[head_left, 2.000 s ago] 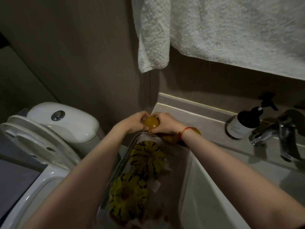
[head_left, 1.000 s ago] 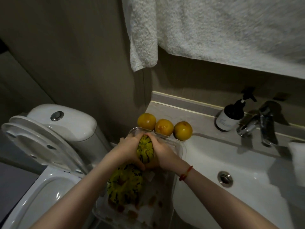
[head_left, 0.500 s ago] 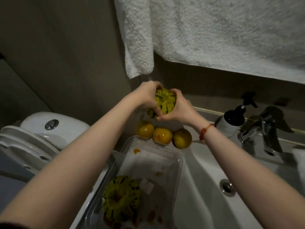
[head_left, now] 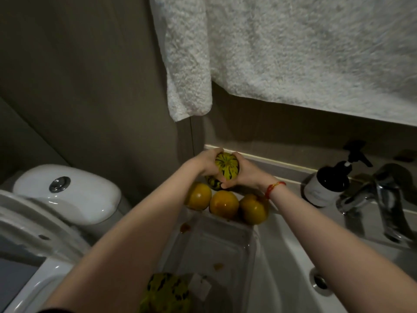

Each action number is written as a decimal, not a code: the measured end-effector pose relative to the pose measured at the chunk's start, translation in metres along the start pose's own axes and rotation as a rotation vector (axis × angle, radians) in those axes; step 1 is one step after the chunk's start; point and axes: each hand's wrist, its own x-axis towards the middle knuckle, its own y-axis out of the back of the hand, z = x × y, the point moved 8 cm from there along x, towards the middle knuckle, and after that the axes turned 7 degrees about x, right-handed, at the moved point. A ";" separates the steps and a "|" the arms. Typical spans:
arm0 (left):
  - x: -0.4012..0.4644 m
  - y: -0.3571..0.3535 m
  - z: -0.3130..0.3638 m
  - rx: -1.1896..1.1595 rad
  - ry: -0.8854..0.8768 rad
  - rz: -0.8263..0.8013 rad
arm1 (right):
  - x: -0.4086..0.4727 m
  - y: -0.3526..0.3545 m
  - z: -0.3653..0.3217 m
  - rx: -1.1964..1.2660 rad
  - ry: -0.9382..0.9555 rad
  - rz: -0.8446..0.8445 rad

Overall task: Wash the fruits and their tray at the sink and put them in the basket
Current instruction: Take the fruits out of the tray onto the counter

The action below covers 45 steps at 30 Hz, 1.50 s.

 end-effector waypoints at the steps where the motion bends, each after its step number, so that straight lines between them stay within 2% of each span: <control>1: -0.003 -0.001 0.000 -0.017 0.008 0.000 | -0.001 0.000 -0.001 -0.016 -0.009 -0.019; 3: -0.011 0.003 0.000 -0.066 0.020 0.030 | -0.008 0.004 -0.008 -0.096 -0.006 -0.008; 5: -0.026 0.013 0.001 -0.096 0.023 0.102 | -0.020 0.013 -0.026 -0.207 0.053 0.091; 9: -0.082 0.042 0.002 -0.142 0.026 0.365 | -0.076 0.016 -0.080 -0.143 0.338 0.373; 11: -0.119 0.047 -0.005 -0.196 0.053 0.473 | -0.108 -0.002 -0.095 -0.051 0.416 0.376; 13: -0.154 0.040 -0.015 -0.239 0.090 0.493 | -0.131 -0.033 -0.097 0.019 0.402 0.242; 15: -0.182 0.026 -0.027 -0.242 0.124 0.439 | -0.148 -0.071 -0.092 0.026 0.343 0.037; 18: -0.212 -0.010 -0.047 -0.165 0.185 0.217 | -0.172 -0.124 -0.076 -0.042 0.265 -0.262; 21: -0.237 -0.049 -0.062 -0.116 0.231 -0.038 | -0.191 -0.157 -0.064 -0.155 0.256 -0.425; 23: -0.251 -0.068 -0.069 -0.085 0.243 -0.156 | -0.199 -0.170 -0.057 -0.218 0.267 -0.467; 26: -0.265 -0.085 -0.076 -0.014 0.225 -0.207 | -0.203 -0.180 -0.050 -0.300 0.280 -0.427; 32: -0.270 -0.094 -0.072 0.107 0.223 -0.032 | -0.198 -0.184 -0.043 -0.232 0.278 -0.311; 37: -0.270 -0.078 -0.061 0.180 0.153 0.111 | -0.199 -0.175 -0.047 -0.131 0.337 -0.243; 41: -0.264 -0.052 -0.045 0.168 0.098 0.163 | -0.200 -0.144 -0.062 -0.068 0.410 -0.139; 45: -0.237 -0.010 -0.007 0.151 0.017 0.224 | -0.190 -0.082 -0.077 -0.104 0.453 0.004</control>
